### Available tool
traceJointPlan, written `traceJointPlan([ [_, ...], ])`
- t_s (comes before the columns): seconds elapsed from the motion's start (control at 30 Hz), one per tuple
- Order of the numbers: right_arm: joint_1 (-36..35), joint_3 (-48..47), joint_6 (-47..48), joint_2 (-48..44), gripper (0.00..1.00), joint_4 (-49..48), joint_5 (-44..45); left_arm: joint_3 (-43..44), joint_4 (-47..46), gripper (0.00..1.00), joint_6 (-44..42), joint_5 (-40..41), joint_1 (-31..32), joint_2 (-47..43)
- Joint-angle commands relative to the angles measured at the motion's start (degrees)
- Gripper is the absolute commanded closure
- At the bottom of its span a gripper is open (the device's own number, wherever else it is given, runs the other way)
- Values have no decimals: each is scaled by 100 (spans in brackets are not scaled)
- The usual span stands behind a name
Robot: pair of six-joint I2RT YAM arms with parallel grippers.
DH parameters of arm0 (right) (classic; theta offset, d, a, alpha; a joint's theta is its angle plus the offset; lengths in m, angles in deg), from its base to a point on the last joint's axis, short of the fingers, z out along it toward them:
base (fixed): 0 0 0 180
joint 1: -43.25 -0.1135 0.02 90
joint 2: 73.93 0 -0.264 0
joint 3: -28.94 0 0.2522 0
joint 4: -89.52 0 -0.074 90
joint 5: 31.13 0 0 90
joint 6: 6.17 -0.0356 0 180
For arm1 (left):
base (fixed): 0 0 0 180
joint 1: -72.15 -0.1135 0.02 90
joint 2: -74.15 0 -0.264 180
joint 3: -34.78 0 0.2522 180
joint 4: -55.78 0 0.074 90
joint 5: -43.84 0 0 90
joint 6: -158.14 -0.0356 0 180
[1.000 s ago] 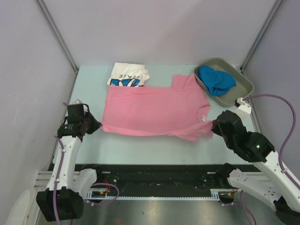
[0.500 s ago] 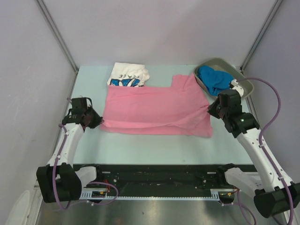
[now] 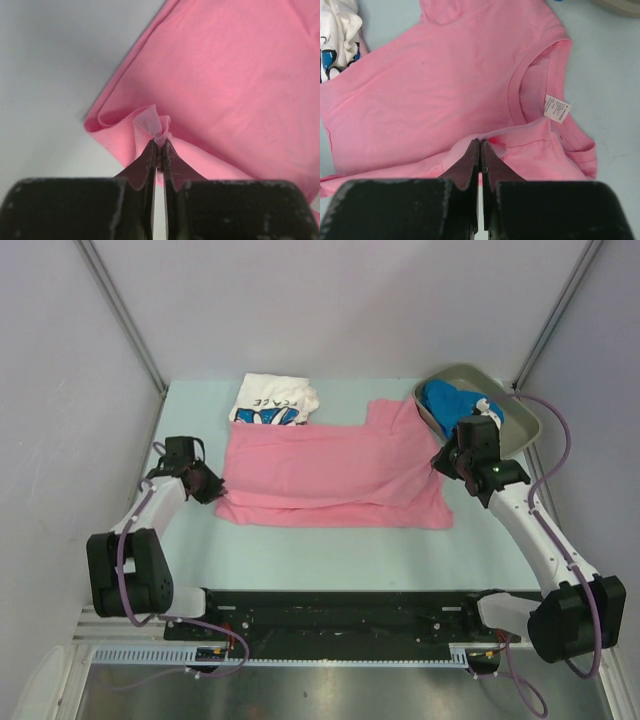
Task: Fold and stack the t-shirts
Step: Fold the tshirt
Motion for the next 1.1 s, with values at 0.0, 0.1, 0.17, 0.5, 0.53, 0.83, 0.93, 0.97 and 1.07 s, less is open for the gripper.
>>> traceJointPlan([
  [0.0,150,-213,110,208,100,-464,-68,490,-371,91,154,87,-46,417],
  [0.1,220,-221,110,375,100,-639,-7,639,-458,91,215,52,-37,725],
  [0.17,290,-256,66,576,100,-763,-120,727,-467,91,241,69,-20,936],
  [0.5,405,-722,-136,1911,100,-1588,-296,1536,-274,56,347,236,-2,1675],
  [0.53,405,-888,-118,2035,100,-1677,-270,1624,-178,44,373,349,7,1727],
  [0.83,-68,-1083,549,1775,0,-1671,581,1353,-19,1,356,456,384,519],
  [0.93,-446,-1057,498,1527,0,-1178,1048,870,-11,1,364,604,847,-19],
  [0.97,-509,-1013,454,1387,0,-933,1057,625,-19,1,365,579,946,-126],
  [1.07,-693,-767,357,1185,0,-650,734,107,-133,1,443,509,1193,-494],
])
